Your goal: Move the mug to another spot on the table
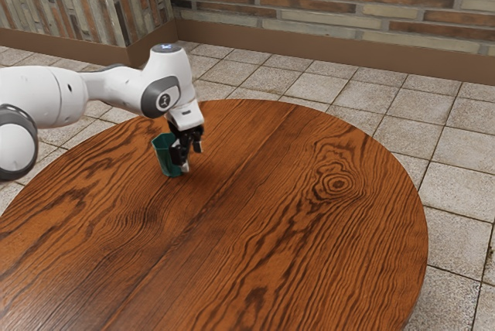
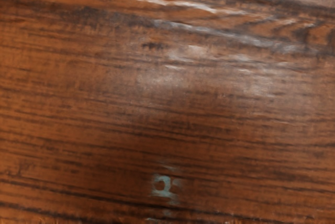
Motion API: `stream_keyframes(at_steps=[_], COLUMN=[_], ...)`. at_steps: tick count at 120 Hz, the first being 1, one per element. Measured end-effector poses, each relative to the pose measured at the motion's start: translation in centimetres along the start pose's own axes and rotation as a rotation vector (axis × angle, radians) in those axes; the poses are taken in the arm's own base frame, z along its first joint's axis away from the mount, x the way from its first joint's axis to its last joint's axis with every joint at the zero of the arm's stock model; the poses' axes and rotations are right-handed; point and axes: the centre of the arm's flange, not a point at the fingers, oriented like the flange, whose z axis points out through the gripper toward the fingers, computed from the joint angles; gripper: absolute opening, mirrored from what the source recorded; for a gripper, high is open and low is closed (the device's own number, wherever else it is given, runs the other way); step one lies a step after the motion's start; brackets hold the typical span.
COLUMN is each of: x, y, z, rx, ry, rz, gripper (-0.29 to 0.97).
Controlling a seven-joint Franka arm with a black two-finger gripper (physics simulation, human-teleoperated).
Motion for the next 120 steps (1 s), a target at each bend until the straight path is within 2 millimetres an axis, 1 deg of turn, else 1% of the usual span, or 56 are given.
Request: stream_keyframes(at_steps=[11,42,64,89,102,120], x=[-1.3,-2.4,-1.9,-1.6,-1.9,-1.7], y=[-0.1,-0.2,-0.1,-0.1,-0.1,-0.1], z=[0.0,0.0,0.4,1.0,1.2,1.2], rx=[0.007,0.015,0.01,0.004,0.001,0.001], ry=[-0.005,-0.017,-0.022,-0.027,-0.034,-0.04], rz=[0.011,0.062,0.106,0.139,0.146,0.16], gripper=[0.58,0.55,0.42,0.35,0.3,0.24])
